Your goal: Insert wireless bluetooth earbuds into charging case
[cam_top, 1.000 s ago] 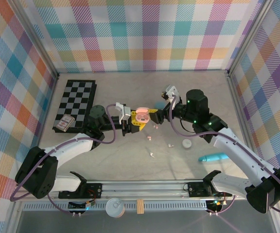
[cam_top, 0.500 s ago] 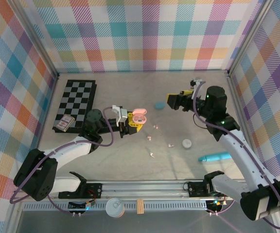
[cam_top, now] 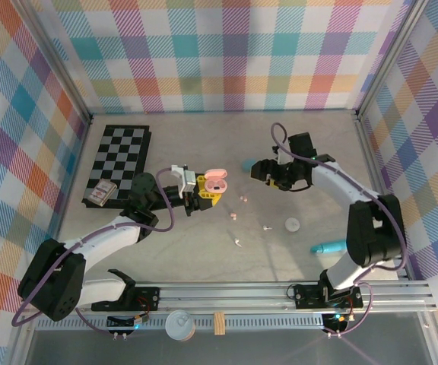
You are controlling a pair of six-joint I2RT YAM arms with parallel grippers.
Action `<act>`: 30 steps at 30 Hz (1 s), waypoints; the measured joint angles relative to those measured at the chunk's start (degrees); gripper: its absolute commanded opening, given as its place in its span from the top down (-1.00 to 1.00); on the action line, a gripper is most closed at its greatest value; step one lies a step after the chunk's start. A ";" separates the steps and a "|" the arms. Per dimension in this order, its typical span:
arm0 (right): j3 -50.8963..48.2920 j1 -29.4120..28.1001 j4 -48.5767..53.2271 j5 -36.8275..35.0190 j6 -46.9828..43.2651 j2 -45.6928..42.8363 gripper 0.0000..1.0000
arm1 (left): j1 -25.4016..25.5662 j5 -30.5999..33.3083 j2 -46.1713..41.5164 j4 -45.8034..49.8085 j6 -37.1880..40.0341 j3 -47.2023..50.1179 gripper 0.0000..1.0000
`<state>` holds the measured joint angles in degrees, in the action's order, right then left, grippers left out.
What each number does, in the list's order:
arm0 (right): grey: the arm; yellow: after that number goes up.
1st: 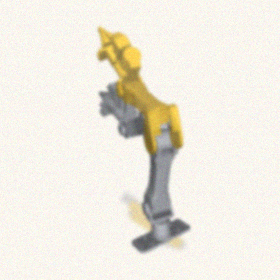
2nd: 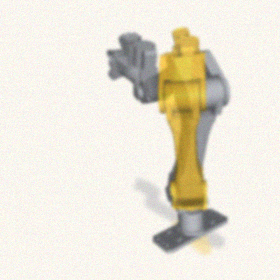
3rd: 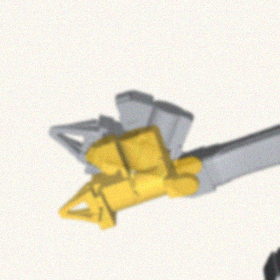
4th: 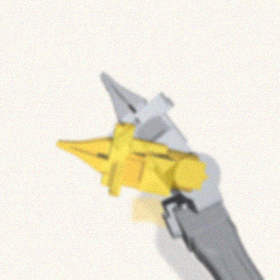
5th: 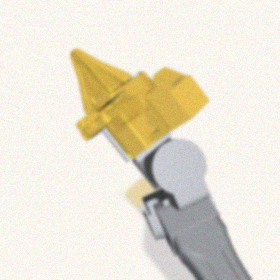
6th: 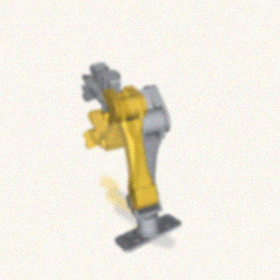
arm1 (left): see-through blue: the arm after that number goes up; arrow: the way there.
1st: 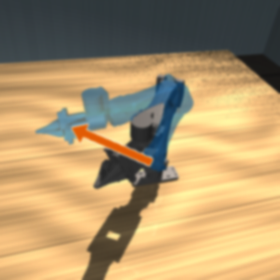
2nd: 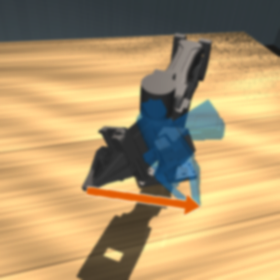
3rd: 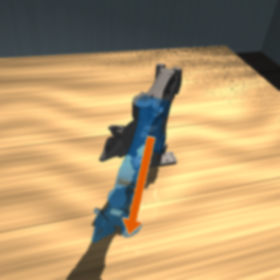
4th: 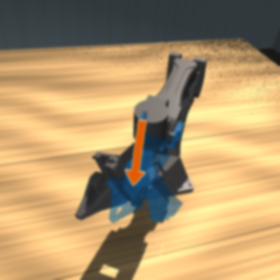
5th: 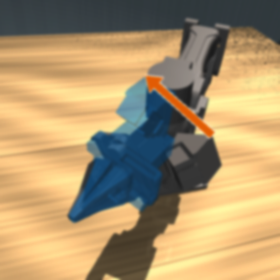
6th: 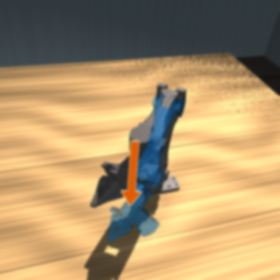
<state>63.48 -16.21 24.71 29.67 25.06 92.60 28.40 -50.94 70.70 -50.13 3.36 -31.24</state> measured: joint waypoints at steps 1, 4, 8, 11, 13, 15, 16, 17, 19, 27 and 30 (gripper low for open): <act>0.22 -0.22 0.22 0.37 -0.02 1.09 -0.55 | 0.00 0.00 0.00 0.00 -0.13 0.00 0.44; 0.72 -1.55 0.22 1.05 0.07 3.58 -0.49 | 0.00 0.00 0.00 0.00 -0.15 0.00 0.44; 0.76 -4.79 -0.22 3.15 0.17 5.68 -0.45 | 0.00 -0.02 0.00 0.00 -0.17 0.00 0.44; 1.42 -6.93 -0.79 5.88 -0.48 8.57 -0.32 | 0.00 -0.04 0.00 -0.04 -0.61 0.00 0.44; 2.54 -8.22 -0.87 7.13 -1.46 11.13 -0.24 | -0.02 -0.04 0.00 -0.26 -0.90 0.02 0.44; 4.07 -9.20 -0.63 7.80 -2.54 13.84 -0.24 | -0.02 -0.04 -0.02 -0.85 -1.05 0.02 0.44; 4.74 -9.53 -0.48 7.96 -3.17 14.93 -0.23 | -0.02 -0.04 -0.02 -1.01 -1.05 0.02 0.44; 5.46 -9.86 -0.20 7.91 -3.74 15.96 -0.22 | -0.02 -0.04 -0.07 -1.07 -1.05 0.02 0.44; 6.99 -10.51 0.46 7.91 -5.03 17.66 -0.21 | 0.00 -0.04 -0.07 -1.05 -1.05 0.02 0.44; 9.77 -12.00 2.19 7.96 -8.52 20.79 -0.19 | -0.02 -0.04 -0.81 -1.03 -1.03 0.02 0.44; 9.88 -12.35 3.02 7.87 -9.60 21.49 -0.19 | -0.04 -0.04 -0.81 -1.01 -1.05 0.02 0.44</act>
<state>73.36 -28.56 27.73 37.54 15.46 114.08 28.36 -50.98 69.89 -51.13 2.31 -31.22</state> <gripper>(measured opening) 0.594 0.358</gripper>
